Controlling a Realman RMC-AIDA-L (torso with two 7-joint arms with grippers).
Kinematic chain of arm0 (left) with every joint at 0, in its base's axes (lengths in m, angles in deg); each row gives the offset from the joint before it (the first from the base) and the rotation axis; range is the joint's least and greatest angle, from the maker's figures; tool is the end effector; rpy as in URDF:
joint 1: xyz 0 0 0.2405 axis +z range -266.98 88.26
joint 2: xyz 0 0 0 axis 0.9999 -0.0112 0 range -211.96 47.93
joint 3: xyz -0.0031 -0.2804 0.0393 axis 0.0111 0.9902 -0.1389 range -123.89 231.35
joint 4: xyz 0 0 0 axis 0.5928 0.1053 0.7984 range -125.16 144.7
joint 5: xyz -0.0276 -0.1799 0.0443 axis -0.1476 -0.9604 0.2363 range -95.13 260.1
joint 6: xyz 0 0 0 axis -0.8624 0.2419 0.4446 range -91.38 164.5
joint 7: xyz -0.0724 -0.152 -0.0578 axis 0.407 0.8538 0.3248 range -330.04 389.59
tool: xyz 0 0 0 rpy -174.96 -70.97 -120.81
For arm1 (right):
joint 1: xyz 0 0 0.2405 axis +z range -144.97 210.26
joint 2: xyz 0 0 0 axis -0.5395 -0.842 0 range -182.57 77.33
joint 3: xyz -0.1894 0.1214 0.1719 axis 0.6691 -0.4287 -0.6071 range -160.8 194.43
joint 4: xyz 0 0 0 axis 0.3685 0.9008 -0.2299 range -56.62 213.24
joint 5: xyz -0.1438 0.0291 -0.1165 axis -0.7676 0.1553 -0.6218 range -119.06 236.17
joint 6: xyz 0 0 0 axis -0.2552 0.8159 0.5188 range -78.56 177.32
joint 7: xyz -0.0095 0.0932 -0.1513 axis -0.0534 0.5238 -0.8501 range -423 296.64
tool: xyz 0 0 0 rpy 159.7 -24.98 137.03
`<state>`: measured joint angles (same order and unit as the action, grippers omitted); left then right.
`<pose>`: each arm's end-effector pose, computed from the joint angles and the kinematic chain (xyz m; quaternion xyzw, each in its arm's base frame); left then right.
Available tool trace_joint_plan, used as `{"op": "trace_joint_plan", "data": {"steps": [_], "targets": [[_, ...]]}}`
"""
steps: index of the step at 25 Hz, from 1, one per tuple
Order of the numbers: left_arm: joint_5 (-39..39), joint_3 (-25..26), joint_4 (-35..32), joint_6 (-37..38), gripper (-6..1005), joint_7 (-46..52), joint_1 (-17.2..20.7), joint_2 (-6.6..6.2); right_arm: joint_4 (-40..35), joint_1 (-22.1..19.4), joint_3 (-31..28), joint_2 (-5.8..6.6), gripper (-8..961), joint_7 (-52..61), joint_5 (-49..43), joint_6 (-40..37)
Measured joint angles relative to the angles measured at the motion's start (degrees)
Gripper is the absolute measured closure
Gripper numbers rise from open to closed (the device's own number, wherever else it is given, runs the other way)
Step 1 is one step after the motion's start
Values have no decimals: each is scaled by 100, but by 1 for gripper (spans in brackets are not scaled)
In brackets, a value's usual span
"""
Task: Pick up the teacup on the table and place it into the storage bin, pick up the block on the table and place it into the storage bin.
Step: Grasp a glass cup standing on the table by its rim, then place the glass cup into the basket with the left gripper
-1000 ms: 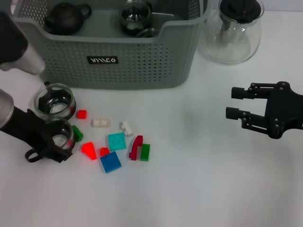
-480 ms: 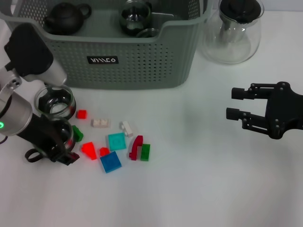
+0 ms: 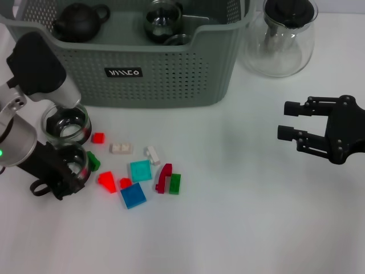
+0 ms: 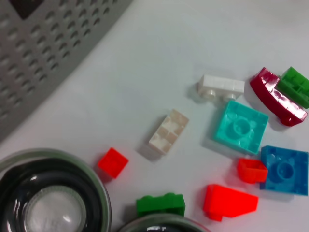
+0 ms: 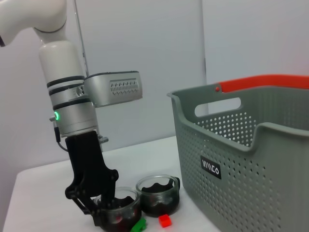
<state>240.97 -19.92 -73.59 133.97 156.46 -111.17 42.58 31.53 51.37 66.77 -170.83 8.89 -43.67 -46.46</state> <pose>-0.2861 0.2831 -0.0414 -0.9192 -0.2860 0.2444 0.1163 0.2649 0.2863 -0.0224 -0.9447 0.1313 0.2691 0.1338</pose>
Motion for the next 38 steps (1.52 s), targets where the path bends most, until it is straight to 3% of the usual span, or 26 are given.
{"op": "trace_joint_plan", "data": {"steps": [7, 12, 14, 16, 18, 19, 20, 24, 27, 29, 30, 33, 36, 38], "targets": [[-321, 607, -211, 706, 894, -371, -53, -29, 3, 0, -111, 10, 449, 0, 0, -88], [-1503, 2338, 175, 1848, 954, -1461, -375, -136, 38, 1, -193, 12, 449, 0, 1, -177], [-2190, 2884, 895, 2098, 955, -1705, -576, -387, 60, 13, -242, 19, 448, 0, 1, -217], [-3067, 3023, 1897, 2146, 956, -1758, -704, -726, 62, 14, -250, 20, 448, 0, 1, -228], [-3795, 3048, 2504, 2144, 957, -1782, -772, -858, 68, 14, -252, 25, 448, 0, -15, -247], [-4390, 3124, 2676, 2138, 957, -1796, -771, -868, 97, 35, -252, 27, 448, 0, -61, -256], [-4390, 3124, 2676, 2138, 957, -1796, -771, -868, 97, 35, -252, 27, 448, 0, -61, -256], [-5855, 3583, 2779, 1979, 956, -1623, -833, -817, 255, 106, -251, 35, 449, 0, -99, -260], [-6426, 4102, 2831, 1172, 956, -1299, -1019, -707, 284, 127, -249, 44, 448, 0, -104, -262], [-6455, 4152, 2827, 314, 955, -1026, -1205, -716, 284, 134, -249, 44, 448, 0, -109, -277], [-6388, 4068, 2826, -90, 955, -876, -1311, -778, 284, 134, -249, 45, 448, 0, -111, -287], [-5888, 3559, 2927, -1244, 955, -185, -1774, -1160, 285, 133, -239, 51, 448, 0, -118, -299], [-4687, 3056, 3266, -1916, 954, 687, -2482, -1581, 290, 133, -235, 52, 448, 0, -136, -306], [-3785, 2865, 3592, -2125, 954, 1104, -2971, -1713, 291, 137, -248, 53, 448, 0, -172, -311]]}}
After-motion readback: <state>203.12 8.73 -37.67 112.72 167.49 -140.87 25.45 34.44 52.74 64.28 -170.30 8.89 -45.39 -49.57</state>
